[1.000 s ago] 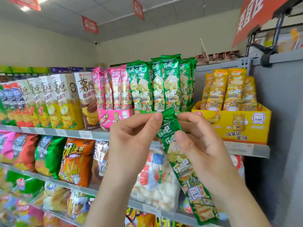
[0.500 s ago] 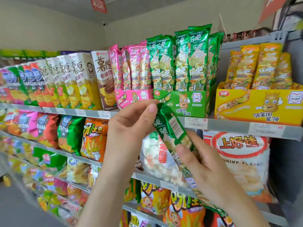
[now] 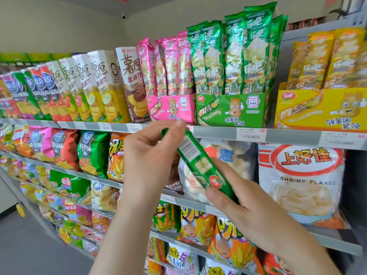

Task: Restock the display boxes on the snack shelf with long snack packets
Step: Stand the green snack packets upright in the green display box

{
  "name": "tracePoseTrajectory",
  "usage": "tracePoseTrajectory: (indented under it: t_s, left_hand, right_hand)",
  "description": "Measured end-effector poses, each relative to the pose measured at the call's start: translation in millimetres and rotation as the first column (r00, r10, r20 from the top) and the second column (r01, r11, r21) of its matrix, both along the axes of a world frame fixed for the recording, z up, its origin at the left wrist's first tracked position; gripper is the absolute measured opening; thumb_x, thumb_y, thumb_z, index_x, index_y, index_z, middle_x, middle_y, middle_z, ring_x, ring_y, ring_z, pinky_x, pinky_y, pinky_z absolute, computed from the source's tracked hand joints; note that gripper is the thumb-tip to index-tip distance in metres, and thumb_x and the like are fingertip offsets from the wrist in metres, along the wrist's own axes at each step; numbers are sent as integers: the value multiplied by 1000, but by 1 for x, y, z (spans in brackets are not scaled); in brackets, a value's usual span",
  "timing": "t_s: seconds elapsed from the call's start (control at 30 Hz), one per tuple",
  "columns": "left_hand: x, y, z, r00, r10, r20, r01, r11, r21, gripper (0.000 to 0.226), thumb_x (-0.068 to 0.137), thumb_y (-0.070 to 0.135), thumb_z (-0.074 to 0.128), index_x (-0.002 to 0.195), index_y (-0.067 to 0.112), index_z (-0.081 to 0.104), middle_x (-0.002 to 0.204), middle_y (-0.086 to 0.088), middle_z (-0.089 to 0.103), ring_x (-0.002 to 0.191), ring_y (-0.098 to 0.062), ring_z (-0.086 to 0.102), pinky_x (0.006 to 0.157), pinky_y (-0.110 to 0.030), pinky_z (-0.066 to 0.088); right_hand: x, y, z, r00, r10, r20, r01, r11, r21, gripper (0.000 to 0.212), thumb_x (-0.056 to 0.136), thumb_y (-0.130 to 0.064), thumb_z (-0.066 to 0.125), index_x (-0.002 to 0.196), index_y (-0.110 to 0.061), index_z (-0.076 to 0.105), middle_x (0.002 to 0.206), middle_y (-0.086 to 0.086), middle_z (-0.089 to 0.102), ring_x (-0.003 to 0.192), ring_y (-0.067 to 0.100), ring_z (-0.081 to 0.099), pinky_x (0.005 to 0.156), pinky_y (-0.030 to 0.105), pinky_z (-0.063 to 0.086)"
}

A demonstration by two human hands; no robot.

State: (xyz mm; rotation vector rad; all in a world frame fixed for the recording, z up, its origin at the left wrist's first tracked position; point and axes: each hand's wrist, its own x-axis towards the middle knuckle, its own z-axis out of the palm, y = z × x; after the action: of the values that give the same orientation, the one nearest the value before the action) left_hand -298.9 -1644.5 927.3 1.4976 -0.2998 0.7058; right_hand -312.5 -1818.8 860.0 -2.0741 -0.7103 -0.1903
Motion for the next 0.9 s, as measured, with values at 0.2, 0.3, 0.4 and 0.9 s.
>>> tracePoseTrajectory:
  t_s: [0.2, 0.3, 0.4, 0.9]
  left_hand:
    - [14, 12, -6, 999, -34, -12, 32, 992, -122, 30, 70, 44, 80, 93, 25, 76, 80, 2, 69, 56, -15, 55, 51, -32, 51]
    - [21, 16, -9, 992, -88, -86, 75, 987, -139, 57, 63, 44, 86, 115, 37, 65, 126, -19, 59, 87, -24, 69, 86, -55, 56]
    - [23, 11, -16, 968, -215, -133, 195, 970, -144, 79, 64, 34, 88, 133, 27, 51, 112, -22, 65, 94, -27, 69, 86, -52, 56]
    - [13, 1, -24, 967, -221, -130, 217, 975, -51, 28, 71, 27, 81, 92, 14, 68, 86, -7, 76, 78, -26, 74, 59, -30, 58]
  right_hand:
    - [4, 2, -15, 996, 54, -78, -40, 984, 175, 40, 80, -80, 38, 117, -67, 46, 100, -11, 67, 85, 12, 63, 77, 27, 49]
    - [2, 11, -20, 999, -3, -42, 13, 971, 238, 36, 80, -79, 38, 113, -69, 47, 103, -4, 68, 88, 21, 64, 77, 36, 49]
    - [1, 20, -19, 999, -36, -7, 36, 960, 277, 35, 84, -75, 38, 115, -64, 49, 97, 4, 69, 83, 26, 63, 72, 40, 47]
    - [3, 21, -18, 989, -147, 29, 136, 964, 230, 57, 81, -72, 49, 133, -54, 34, 117, -27, 55, 108, -7, 55, 82, 14, 43]
